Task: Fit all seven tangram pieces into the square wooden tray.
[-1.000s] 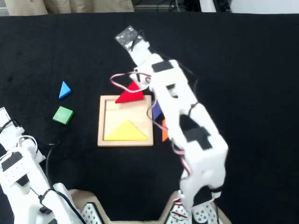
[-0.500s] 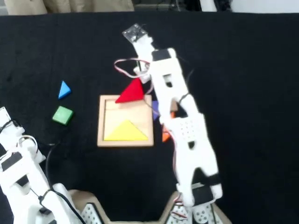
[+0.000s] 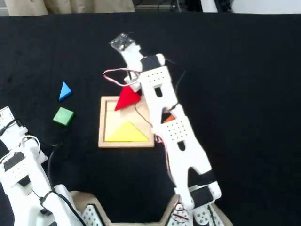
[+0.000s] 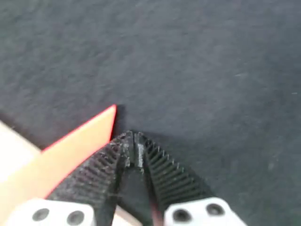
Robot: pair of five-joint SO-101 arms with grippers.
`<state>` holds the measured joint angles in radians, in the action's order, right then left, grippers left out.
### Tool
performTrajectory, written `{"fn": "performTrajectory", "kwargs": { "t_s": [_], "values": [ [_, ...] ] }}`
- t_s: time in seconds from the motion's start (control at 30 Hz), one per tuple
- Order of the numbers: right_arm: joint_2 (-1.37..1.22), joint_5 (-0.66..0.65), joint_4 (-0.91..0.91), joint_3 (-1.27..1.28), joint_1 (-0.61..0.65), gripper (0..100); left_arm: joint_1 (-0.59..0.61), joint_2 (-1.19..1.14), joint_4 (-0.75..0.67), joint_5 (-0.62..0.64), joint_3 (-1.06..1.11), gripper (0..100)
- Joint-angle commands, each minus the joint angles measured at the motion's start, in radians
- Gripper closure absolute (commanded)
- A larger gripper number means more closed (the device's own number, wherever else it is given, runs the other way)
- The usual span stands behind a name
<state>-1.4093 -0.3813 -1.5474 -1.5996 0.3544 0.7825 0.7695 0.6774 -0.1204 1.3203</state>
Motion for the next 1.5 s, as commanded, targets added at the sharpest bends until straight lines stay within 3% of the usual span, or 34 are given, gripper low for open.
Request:
{"fn": "performTrajectory", "kwargs": {
  "t_s": [0.0,0.2,0.47,0.63,1.0,1.2,1.47],
  "values": [
    [0.035,0.0,-0.078,-0.073,0.021,98.8,-0.016,0.018,-0.012,-0.012,-0.002,97],
    [0.094,-0.06,-0.213,-0.067,0.084,98.8,-0.016,0.018,-0.015,-0.012,-0.002,97],
    [0.137,-0.066,-0.221,-0.067,0.147,98.8,-0.016,0.018,-0.018,-0.011,-0.002,97],
    [0.231,0.008,-0.221,-0.059,0.161,98.8,-0.016,0.018,-0.018,-0.009,-0.002,97],
    [0.248,-0.003,-0.219,0.119,0.124,98.8,-0.016,0.018,-0.018,-0.012,-0.002,97],
    [0.288,-0.002,-0.221,0.265,0.186,98.8,-0.016,0.018,-0.018,-0.012,-0.002,97],
    [0.55,-0.003,-0.219,0.464,0.176,98.8,-0.016,0.018,-0.018,-0.012,-0.002,97]
  ]
}}
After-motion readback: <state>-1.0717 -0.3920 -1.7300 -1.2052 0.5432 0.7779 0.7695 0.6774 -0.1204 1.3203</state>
